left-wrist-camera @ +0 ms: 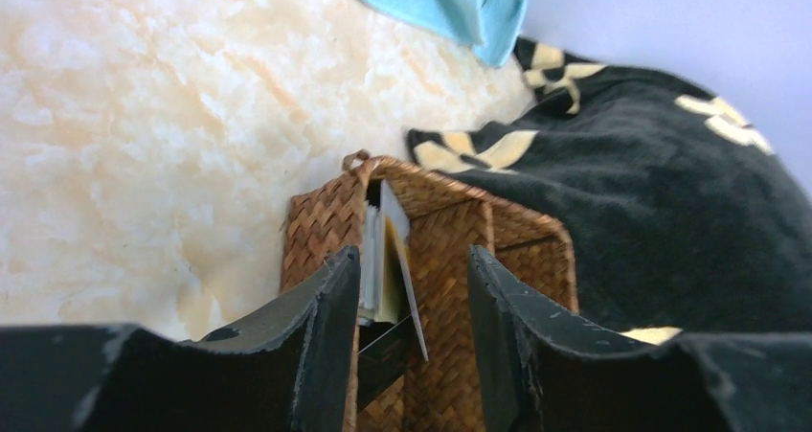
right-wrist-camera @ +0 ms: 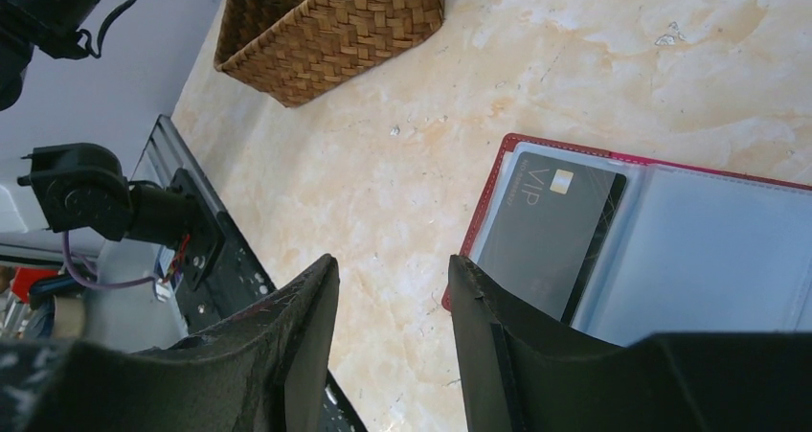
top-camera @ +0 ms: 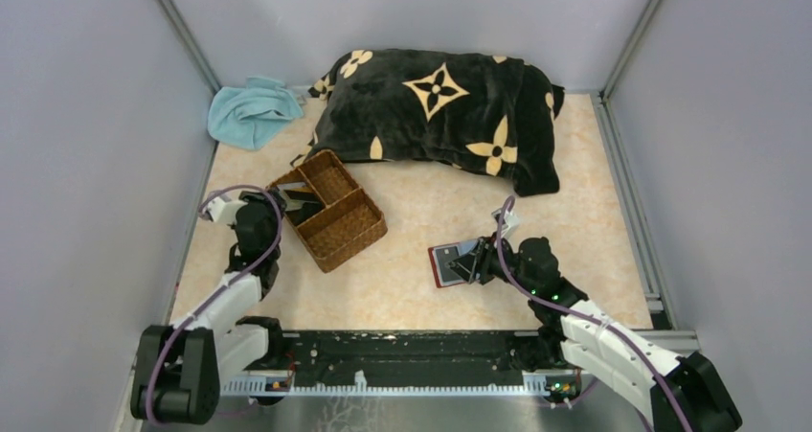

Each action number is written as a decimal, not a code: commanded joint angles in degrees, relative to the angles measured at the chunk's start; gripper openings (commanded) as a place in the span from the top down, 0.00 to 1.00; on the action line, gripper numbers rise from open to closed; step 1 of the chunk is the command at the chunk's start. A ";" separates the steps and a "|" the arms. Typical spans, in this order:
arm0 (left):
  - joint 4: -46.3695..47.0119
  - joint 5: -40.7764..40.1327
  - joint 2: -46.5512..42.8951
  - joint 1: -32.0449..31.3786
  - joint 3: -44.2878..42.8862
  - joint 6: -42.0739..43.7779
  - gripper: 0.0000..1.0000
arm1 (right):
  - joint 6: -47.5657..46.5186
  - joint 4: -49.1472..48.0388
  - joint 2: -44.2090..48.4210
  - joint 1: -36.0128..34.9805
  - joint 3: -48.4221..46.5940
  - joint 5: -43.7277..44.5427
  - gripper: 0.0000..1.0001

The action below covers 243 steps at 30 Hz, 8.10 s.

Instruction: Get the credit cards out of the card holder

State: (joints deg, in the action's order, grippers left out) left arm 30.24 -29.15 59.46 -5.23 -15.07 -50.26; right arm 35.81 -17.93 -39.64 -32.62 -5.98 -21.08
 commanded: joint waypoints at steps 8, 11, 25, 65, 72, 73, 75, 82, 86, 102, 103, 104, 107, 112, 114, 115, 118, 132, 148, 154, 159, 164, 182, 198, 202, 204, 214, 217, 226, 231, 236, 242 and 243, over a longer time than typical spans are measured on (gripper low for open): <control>-15.06 13.22 -21.70 0.36 -4.88 6.91 0.58 | -1.14 0.07 1.76 -0.16 -1.45 2.51 0.53; -17.58 24.57 -23.90 -0.05 -5.01 6.15 0.77 | -1.90 1.37 -0.71 -0.16 -2.81 4.58 0.56; -3.43 26.22 -5.45 -39.28 -0.94 6.53 1.00 | -0.12 8.13 -10.29 -0.09 -7.16 14.96 1.00; 30.54 36.52 46.38 -51.13 -8.55 -3.32 1.00 | 0.38 6.15 -13.42 3.00 -4.54 11.75 1.00; 32.82 36.45 48.45 -51.10 -7.25 -4.50 1.00 | -0.18 7.35 -13.62 3.24 -4.92 13.71 0.81; 33.01 36.67 48.72 -51.10 -7.25 -4.57 1.00 | -0.32 7.09 -14.06 3.34 -4.90 13.44 0.74; 33.27 36.79 49.10 -51.10 -7.36 -4.71 1.00 | -0.60 6.28 -15.47 3.40 -4.88 12.58 0.66; 33.41 37.19 49.82 -51.10 -7.69 -4.97 1.00 | -0.43 1.39 -19.95 3.48 -4.37 8.95 0.61; 33.40 37.25 50.20 -51.04 -7.64 -5.19 1.00 | -0.92 1.05 -20.28 3.45 -4.94 8.20 0.61; 35.12 38.19 50.96 -51.02 -7.42 -6.08 1.00 | -0.04 -5.39 -27.43 3.44 -3.98 2.81 0.61; 35.18 38.19 51.09 -51.02 -7.32 -6.14 1.00 | 0.35 -5.92 -27.46 3.44 -3.87 2.14 0.61; 35.28 38.15 51.15 -51.07 -7.33 -6.23 1.00 | 0.52 -6.19 -27.35 3.44 -3.82 1.67 0.61; 35.54 38.32 51.44 -51.02 -7.34 -6.38 1.00 | 1.22 -6.41 -25.63 3.44 -3.88 0.16 0.61; 36.71 38.65 52.27 -51.02 -7.30 -6.90 1.00 | 2.36 -5.61 -20.48 3.44 -3.76 -1.80 0.61; 37.39 38.79 52.85 -51.06 -7.34 -7.21 1.00 | 2.78 -5.11 -18.83 3.44 -3.73 -2.58 0.61; 37.77 38.95 53.19 -51.02 -7.33 -7.36 1.00 | 2.78 -5.02 -18.22 3.44 -3.68 -2.90 0.62; 39.37 39.52 53.99 -51.03 -7.34 -8.02 1.00 | 2.54 -4.55 -17.69 3.44 -3.52 -3.07 0.62; 41.93 39.81 54.29 -50.67 -6.07 -8.83 1.00 | 1.17 -7.19 -22.92 3.35 -2.13 -4.11 0.61; 44.24 40.56 55.86 -50.28 -5.68 -10.06 1.00 | 5.42 -20.55 -31.45 1.29 -1.19 -9.10 0.61; 46.05 40.54 55.08 -48.40 -3.32 -10.14 1.00 | 5.36 -20.74 -31.95 1.07 -0.97 -9.73 0.61; 46.31 41.05 55.00 -47.36 -2.89 -9.99 1.00 | 3.70 -15.70 -28.68 1.07 -1.58 -8.74 0.61; 47.12 41.53 55.52 -47.40 -2.95 -10.42 1.00 | 0.69 -6.21 -22.55 1.20 -3.57 -4.93 0.62; 50.25 41.90 57.04 -46.75 -1.60 -11.30 1.00 | -2.28 1.95 -16.79 6.77 -4.63 -5.87 0.66; 53.45 42.59 59.01 -46.62 -1.10 -12.37 1.00 | -1.42 2.02 -15.55 7.75 -4.27 -6.68 0.91; 53.80 42.67 59.32 -46.60 -1.06 -12.46 1.00 | -1.58 2.96 -14.67 8.08 -4.33 -6.15 1.00; 54.08 42.67 59.44 -46.61 -1.01 -12.51 1.00 | -1.85 3.60 -14.24 8.18 -4.39 -5.80 1.00; 53.52 45.44 57.76 -46.74 -3.87 -12.25 1.00 | 0.15 -2.40 -15.94 8.29 -2.31 -9.35 0.83; 50.76 45.84 55.96 -46.79 -5.51 -11.46 1.00 | 1.51 -5.21 -16.72 8.23 -1.38 -10.32 0.83; 47.29 45.56 53.63 -46.68 -6.99 -10.37 1.00 | 2.16 -7.29 -17.20 8.19 0.09 -11.00 0.96; 47.86 45.90 53.64 -46.74 -7.03 -10.76 1.00 | 2.17 -8.07 -17.81 8.19 0.79 -10.84 0.96; 46.89 46.02 53.47 -46.79 -7.48 -10.48 1.00 | 2.53 -9.69 -19.05 8.19 0.70 -11.36 0.96; 46.14 46.04 52.49 -46.77 -7.68 -10.43 1.00 | 3.42 -12.73 -21.51 7.78 1.12 -11.86 0.96; 45.72 46.00 52.13 -46.79 -7.80 -10.21 1.00 | 3.59 -13.27 -21.87 7.64 1.21 -11.85 0.96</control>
State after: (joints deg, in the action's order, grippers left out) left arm 76.25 16.56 113.73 -52.34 -21.74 -61.67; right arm 38.63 -25.34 -60.34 -24.93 -4.89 -30.65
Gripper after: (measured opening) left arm 0.005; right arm 0.040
